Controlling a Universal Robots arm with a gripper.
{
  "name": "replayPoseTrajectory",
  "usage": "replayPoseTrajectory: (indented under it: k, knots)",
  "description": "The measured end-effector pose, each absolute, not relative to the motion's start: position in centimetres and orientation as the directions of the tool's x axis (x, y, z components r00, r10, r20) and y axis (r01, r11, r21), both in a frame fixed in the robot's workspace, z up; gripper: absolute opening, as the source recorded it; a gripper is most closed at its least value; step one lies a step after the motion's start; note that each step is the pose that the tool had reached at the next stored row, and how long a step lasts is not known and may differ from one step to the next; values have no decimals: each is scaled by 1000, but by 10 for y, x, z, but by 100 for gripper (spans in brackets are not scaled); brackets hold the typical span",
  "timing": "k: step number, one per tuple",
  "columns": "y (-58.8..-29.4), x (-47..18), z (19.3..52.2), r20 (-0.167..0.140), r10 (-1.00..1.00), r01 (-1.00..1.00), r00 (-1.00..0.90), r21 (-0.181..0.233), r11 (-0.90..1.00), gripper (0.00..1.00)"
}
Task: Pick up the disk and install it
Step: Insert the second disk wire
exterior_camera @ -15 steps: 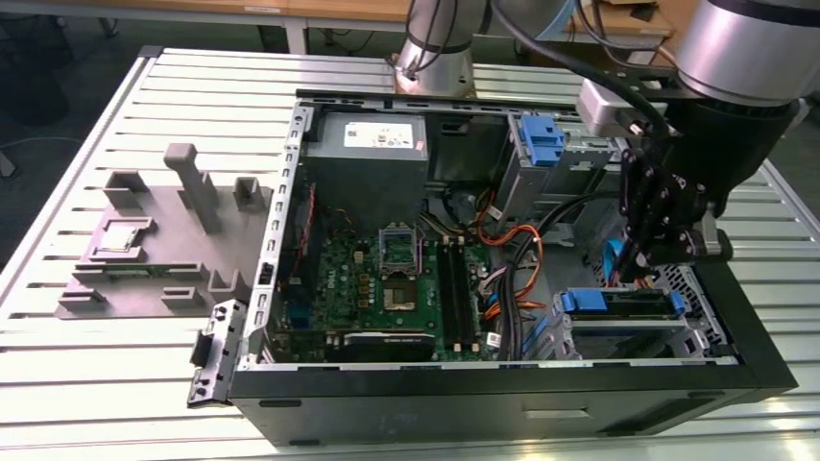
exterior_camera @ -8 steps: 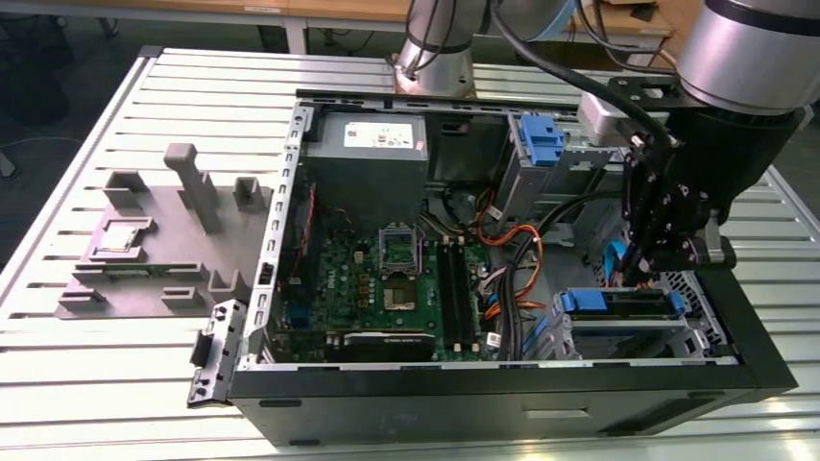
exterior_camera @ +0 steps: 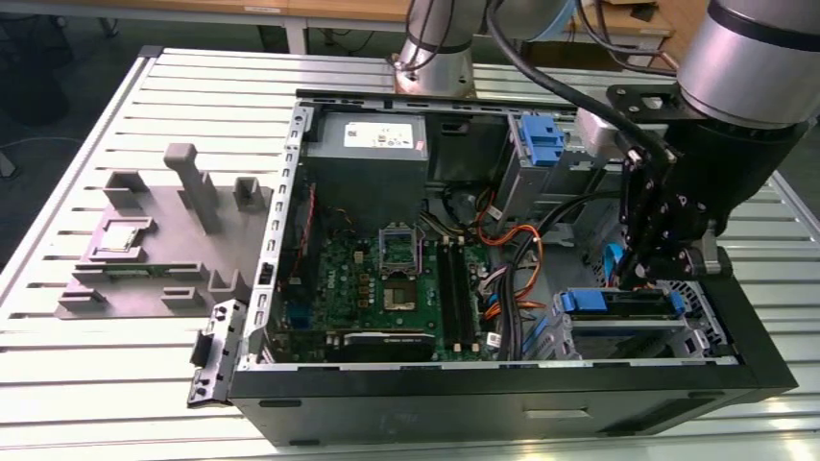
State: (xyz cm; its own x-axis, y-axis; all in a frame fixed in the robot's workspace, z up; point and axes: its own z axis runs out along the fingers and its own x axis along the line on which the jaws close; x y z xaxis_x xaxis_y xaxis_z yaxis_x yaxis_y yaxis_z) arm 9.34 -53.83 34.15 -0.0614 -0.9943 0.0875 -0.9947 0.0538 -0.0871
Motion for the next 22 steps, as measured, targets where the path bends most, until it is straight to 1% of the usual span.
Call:
replayPoseTrajectory:
  k: [3, 5, 9, 22]
  knots:
    - [-542, 93, 341, 56, -997, -995, -61, -85, 57, 16]
    - [-545, 93, 341, 44, -997, -995, -62, -85, 58, 16]
    - [-550, 93, 341, 42, -997, -995, -62, -84, 58, 16]
    - [-552, 96, 339, 36, -997, -994, -63, -86, 60, 16]
